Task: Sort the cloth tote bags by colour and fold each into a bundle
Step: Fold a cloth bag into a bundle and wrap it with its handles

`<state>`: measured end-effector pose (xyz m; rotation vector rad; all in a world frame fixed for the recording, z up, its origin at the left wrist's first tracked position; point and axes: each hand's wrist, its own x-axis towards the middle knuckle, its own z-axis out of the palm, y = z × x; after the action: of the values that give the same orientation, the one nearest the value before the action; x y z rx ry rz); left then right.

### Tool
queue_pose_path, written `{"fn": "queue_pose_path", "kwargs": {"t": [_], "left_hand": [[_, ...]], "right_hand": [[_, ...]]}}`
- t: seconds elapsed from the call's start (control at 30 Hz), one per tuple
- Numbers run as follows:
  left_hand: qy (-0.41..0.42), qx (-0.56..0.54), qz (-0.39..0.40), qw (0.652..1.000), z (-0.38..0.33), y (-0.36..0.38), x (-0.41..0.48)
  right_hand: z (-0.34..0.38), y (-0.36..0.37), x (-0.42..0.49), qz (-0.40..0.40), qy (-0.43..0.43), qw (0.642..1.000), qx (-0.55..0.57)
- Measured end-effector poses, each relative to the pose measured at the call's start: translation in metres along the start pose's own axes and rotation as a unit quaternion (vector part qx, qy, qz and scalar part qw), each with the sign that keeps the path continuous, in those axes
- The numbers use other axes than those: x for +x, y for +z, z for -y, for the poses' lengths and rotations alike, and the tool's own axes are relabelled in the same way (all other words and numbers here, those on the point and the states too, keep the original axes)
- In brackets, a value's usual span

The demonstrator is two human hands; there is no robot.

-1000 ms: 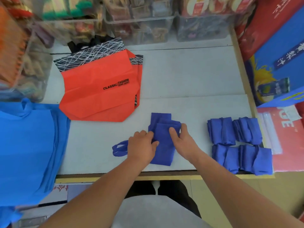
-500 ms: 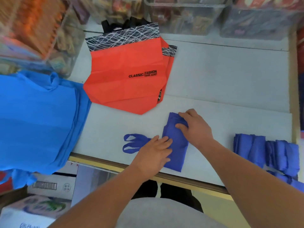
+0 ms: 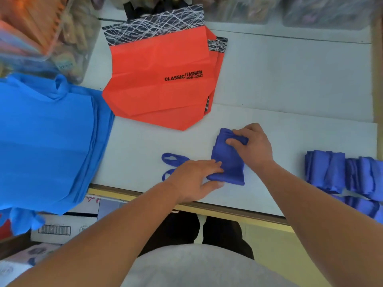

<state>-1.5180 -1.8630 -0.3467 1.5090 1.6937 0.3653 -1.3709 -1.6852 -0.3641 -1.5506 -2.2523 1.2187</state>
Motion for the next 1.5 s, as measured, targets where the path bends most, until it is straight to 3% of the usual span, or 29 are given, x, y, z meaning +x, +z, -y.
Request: {"fn": "queue_pose_path", "kwargs": {"t": [0.17,0.27,0.33,0.5,0.57,0.63,0.73,0.8,0.93,1.07,1.2,1.33,1.4,1.5], "left_hand": [[-0.120,-0.063,0.014,0.991,-0.016,-0.026,0.013],[-0.161,-0.064,-0.007,0.985,-0.023,-0.026,0.028],[-0.188,-0.043,-0.024,0.981,-0.028,-0.024,0.040],[-0.249,0.138,-0.058,0.957,-0.041,-0.033,0.057],[-0.218,0.219,-0.060,0.949,-0.044,-0.045,0.056],[-0.117,0.277,-0.068,0.951,-0.046,-0.054,0.051],[0.034,0.287,0.034,0.957,-0.043,-0.052,0.039],[0.025,0.292,0.095,0.951,-0.037,-0.042,0.031],[0.016,0.260,0.076,0.963,-0.021,-0.029,0.023],[0.031,0.204,0.052,0.977,-0.006,-0.016,0.021],[0.045,0.120,0.027,0.991,0.003,-0.012,0.021],[0.074,0.056,-0.095,0.991,0.009,-0.013,0.005],[0.073,0.085,-0.148,0.983,0.019,-0.014,-0.005],[0.073,0.165,-0.139,0.974,0.035,-0.016,-0.009]], "right_hand": [[0.008,-0.015,-0.012,0.069,0.080,0.988,0.110],[0.013,-0.032,-0.028,0.147,0.150,0.950,0.231],[0.012,-0.030,-0.038,0.175,0.133,0.945,0.241],[-0.006,-0.008,-0.042,0.062,0.022,0.989,0.131],[-0.004,-0.005,-0.036,0.044,0.003,0.992,0.119],[-0.002,-0.004,-0.029,0.040,-0.003,0.994,0.100],[-0.001,-0.003,-0.021,0.044,0.009,0.995,0.092],[0.000,-0.004,-0.017,0.046,0.017,0.995,0.088],[0.009,-0.002,-0.019,0.024,0.044,0.998,0.033],[0.026,0.015,-0.042,-0.054,-0.059,0.996,-0.043],[0.024,0.037,-0.053,0.038,-0.077,0.994,-0.074],[0.020,0.038,-0.049,0.074,-0.068,0.987,-0.128],[0.021,0.039,-0.050,0.092,-0.071,0.974,-0.194],[0.024,0.043,-0.049,0.129,-0.049,0.951,-0.276]]}}
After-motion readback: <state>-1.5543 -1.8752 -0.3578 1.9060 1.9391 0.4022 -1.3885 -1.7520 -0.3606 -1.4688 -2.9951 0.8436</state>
